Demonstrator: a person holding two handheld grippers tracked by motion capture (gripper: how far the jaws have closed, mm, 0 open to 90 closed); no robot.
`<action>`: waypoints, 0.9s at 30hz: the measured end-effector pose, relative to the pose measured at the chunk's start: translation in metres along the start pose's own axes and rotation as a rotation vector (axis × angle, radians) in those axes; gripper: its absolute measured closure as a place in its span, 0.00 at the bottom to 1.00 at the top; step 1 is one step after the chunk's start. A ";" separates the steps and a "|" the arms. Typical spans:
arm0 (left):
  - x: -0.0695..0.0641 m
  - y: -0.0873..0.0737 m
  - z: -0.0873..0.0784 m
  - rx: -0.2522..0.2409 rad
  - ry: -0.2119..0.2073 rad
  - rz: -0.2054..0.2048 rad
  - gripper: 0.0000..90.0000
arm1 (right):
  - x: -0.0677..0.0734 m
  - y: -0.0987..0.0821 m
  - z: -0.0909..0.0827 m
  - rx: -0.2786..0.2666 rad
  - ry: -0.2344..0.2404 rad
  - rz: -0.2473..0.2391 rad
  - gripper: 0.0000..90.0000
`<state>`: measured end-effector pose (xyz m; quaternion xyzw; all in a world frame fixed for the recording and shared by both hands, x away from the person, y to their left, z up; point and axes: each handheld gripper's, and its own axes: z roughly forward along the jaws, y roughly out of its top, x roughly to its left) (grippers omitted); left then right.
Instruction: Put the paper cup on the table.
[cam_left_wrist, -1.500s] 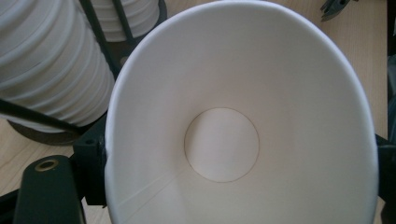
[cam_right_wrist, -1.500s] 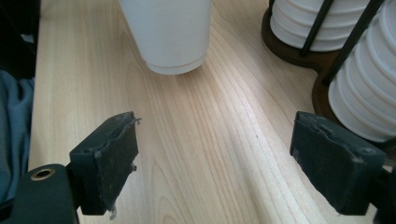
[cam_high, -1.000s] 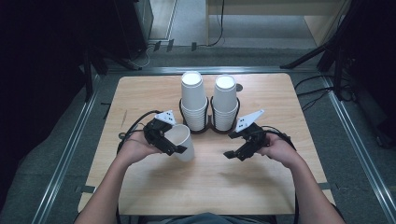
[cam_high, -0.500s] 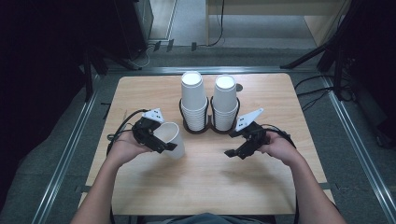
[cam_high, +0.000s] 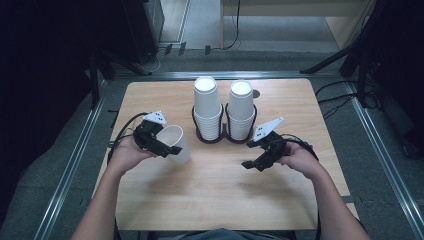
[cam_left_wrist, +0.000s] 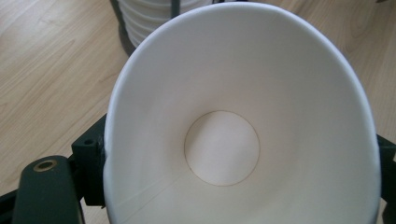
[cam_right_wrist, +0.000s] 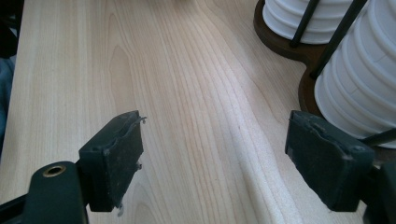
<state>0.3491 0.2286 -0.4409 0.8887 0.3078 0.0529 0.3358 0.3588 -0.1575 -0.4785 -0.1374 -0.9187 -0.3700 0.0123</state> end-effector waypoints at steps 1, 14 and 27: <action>0.002 0.000 -0.001 -0.005 -0.002 -0.005 0.15 | 0.000 -0.001 -0.001 0.000 -0.004 -0.003 0.21; 0.029 -0.003 -0.007 -0.020 0.057 -0.070 0.15 | 0.004 -0.010 -0.008 0.007 -0.042 0.019 0.21; 0.056 -0.008 -0.009 -0.011 0.147 -0.143 0.15 | 0.005 -0.018 -0.011 -0.001 -0.060 0.047 0.21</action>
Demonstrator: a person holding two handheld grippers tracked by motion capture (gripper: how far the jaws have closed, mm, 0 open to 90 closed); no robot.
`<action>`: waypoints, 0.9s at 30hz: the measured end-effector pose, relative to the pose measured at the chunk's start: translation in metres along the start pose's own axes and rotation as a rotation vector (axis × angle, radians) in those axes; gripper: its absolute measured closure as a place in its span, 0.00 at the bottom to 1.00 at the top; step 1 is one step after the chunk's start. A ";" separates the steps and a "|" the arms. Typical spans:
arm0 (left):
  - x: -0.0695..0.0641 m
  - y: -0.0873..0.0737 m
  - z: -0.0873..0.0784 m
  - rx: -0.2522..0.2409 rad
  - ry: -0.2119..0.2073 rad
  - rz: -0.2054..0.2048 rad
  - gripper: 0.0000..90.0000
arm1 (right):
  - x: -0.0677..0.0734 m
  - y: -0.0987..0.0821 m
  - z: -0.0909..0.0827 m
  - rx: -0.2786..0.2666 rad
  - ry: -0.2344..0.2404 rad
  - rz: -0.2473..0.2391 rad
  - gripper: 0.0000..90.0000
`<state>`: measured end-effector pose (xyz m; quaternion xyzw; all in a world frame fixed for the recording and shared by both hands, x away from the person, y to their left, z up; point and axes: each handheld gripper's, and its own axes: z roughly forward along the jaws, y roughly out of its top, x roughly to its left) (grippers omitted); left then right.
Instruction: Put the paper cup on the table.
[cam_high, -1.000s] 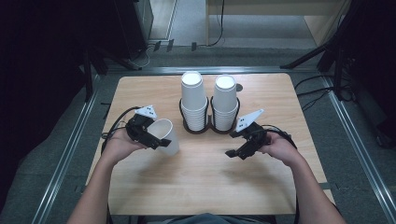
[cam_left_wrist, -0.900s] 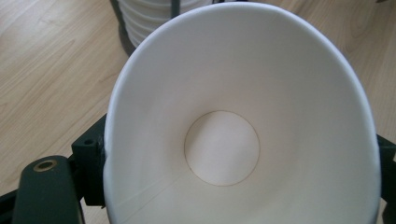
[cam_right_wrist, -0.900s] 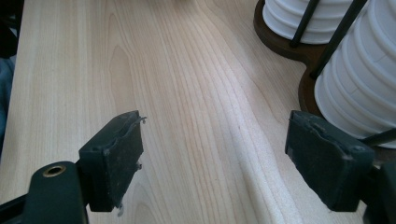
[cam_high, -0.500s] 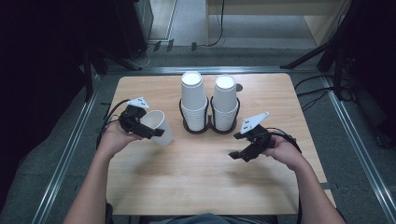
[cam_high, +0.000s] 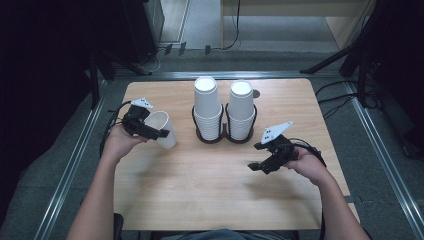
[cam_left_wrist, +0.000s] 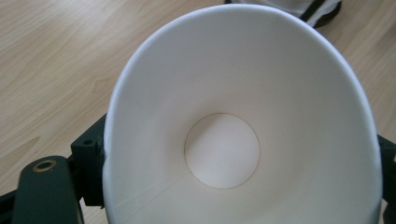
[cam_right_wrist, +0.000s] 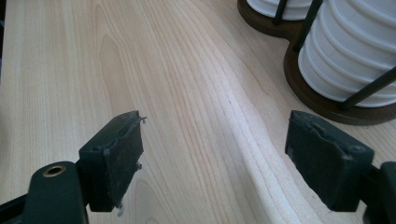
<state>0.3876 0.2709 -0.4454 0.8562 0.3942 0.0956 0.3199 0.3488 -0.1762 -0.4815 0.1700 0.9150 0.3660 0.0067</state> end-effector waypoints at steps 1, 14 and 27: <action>0.002 0.000 0.000 0.004 0.009 -0.003 0.15 | 0.000 0.000 0.000 0.000 -0.001 -0.001 0.21; 0.029 -0.012 -0.003 0.050 0.096 -0.081 0.14 | 0.000 -0.002 0.001 0.012 0.000 0.003 0.21; 0.045 -0.026 -0.007 0.066 0.156 -0.138 0.12 | -0.001 -0.003 0.001 0.015 0.006 0.006 0.21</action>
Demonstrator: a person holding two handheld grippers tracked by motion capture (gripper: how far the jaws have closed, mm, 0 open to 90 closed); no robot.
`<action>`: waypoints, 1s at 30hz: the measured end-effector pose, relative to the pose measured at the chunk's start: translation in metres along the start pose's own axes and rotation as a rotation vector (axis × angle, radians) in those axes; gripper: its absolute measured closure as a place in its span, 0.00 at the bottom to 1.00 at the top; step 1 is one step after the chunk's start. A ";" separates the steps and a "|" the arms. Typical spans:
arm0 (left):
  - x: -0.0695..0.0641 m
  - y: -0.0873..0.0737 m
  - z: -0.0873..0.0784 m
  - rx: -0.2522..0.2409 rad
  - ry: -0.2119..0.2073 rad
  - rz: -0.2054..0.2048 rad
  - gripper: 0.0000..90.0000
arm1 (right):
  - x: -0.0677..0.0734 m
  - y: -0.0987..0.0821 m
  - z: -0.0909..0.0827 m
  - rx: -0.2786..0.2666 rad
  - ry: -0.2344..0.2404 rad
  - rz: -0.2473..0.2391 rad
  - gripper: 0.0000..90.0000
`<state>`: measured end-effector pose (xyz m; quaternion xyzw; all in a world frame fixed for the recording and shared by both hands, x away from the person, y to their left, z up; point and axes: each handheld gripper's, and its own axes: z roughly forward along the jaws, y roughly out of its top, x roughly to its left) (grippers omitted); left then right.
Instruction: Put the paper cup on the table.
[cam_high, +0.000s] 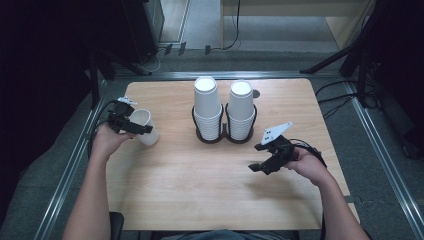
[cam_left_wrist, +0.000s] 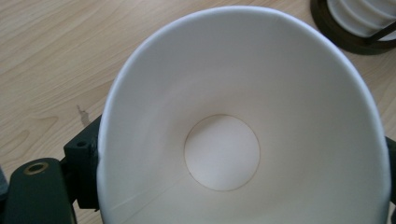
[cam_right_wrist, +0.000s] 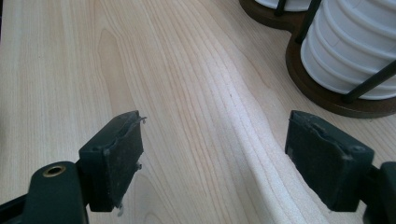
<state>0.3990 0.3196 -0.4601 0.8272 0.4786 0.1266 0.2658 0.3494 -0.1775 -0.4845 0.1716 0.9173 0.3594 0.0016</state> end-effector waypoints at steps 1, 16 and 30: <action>0.000 0.000 0.001 0.002 0.003 -0.001 0.12 | 0.000 0.000 0.000 -0.001 -0.001 0.001 0.21; 0.002 -0.003 0.008 -0.001 -0.021 -0.015 0.07 | 0.002 0.002 0.001 0.005 0.010 -0.002 0.22; 0.004 -0.004 0.006 -0.008 -0.065 -0.067 0.01 | 0.000 0.001 -0.002 -0.001 0.008 0.007 0.22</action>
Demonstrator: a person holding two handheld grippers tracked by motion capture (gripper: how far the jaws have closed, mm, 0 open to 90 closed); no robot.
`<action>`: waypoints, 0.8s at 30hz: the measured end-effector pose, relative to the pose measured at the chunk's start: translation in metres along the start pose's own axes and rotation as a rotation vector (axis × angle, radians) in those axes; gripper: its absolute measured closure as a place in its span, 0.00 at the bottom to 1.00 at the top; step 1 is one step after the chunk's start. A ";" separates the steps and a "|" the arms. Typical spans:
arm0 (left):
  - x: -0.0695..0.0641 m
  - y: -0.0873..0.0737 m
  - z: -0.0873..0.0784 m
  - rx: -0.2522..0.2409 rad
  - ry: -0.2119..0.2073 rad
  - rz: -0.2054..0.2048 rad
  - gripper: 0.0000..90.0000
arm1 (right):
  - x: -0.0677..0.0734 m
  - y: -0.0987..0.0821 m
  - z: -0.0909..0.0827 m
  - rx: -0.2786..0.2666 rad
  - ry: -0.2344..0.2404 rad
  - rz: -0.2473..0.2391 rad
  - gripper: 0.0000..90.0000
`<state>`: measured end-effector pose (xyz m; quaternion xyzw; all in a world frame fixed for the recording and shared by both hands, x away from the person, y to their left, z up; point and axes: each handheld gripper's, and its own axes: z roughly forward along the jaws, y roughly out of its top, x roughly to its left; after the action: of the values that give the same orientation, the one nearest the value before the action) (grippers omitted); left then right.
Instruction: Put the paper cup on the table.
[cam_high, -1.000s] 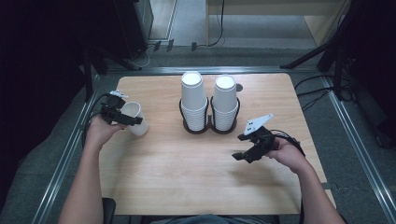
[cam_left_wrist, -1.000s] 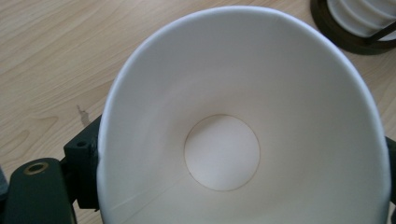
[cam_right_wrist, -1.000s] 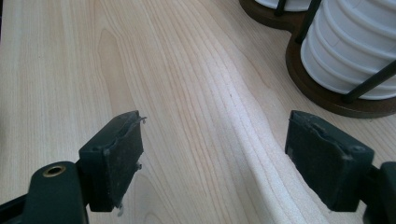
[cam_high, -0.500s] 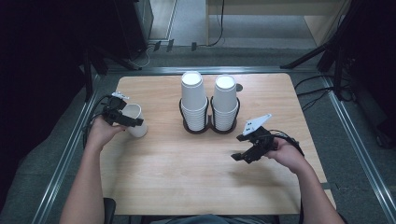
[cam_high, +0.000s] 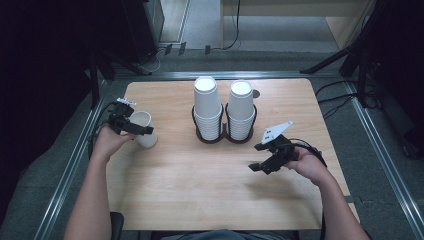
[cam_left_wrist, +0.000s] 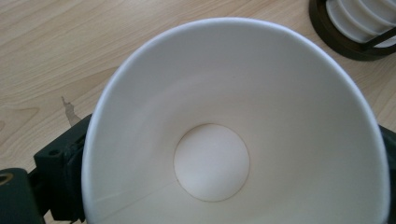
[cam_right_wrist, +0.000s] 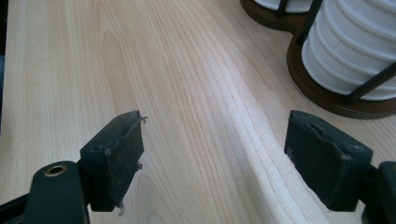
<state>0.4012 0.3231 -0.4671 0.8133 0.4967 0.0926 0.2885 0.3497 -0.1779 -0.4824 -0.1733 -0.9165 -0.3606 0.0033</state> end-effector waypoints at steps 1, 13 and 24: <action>0.000 0.000 0.000 0.004 -0.009 -0.004 0.01 | 0.000 0.000 0.000 0.000 -0.001 -0.001 0.22; -0.002 0.002 -0.013 -0.020 -0.031 -0.013 0.00 | 0.000 0.000 0.000 0.003 -0.004 -0.005 0.22; -0.006 0.007 -0.035 -0.050 -0.025 -0.013 0.00 | 0.001 0.000 0.000 0.013 -0.013 -0.013 0.22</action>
<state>0.3880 0.3285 -0.4335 0.8036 0.4959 0.0927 0.3156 0.3493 -0.1775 -0.4824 -0.1698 -0.9200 -0.3533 -0.0035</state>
